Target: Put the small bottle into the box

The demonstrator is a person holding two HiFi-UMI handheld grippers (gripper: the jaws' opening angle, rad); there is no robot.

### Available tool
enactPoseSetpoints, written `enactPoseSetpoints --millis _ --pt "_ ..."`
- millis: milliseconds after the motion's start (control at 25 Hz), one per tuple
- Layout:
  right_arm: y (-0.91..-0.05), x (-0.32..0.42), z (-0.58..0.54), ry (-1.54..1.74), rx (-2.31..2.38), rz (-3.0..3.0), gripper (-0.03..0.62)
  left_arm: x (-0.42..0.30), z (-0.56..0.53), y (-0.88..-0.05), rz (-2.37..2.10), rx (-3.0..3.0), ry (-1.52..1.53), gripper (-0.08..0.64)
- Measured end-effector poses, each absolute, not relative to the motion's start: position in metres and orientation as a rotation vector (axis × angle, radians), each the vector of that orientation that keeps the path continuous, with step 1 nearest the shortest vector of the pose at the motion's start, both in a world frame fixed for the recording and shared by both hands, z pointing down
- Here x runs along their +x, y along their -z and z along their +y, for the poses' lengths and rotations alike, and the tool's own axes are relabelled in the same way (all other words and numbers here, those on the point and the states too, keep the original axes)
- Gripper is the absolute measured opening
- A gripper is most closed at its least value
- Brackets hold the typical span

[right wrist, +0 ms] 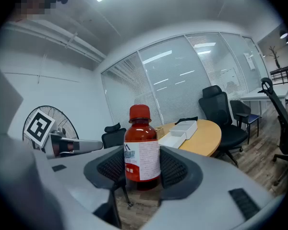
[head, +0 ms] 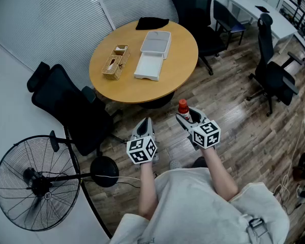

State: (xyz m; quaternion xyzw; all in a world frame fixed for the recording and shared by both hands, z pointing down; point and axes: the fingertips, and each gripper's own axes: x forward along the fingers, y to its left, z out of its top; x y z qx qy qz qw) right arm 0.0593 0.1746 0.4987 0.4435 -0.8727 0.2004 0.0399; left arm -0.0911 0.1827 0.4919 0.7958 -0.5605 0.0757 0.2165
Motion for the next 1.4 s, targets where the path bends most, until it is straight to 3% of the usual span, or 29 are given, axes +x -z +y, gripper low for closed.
enactPoseSetpoints --millis 1400 --pt "-0.513 0.046 0.123 -0.745 1.444 -2.659 0.227 -0.124 0.125 -0.506 -1.533 2.149 -0.151 0.029"
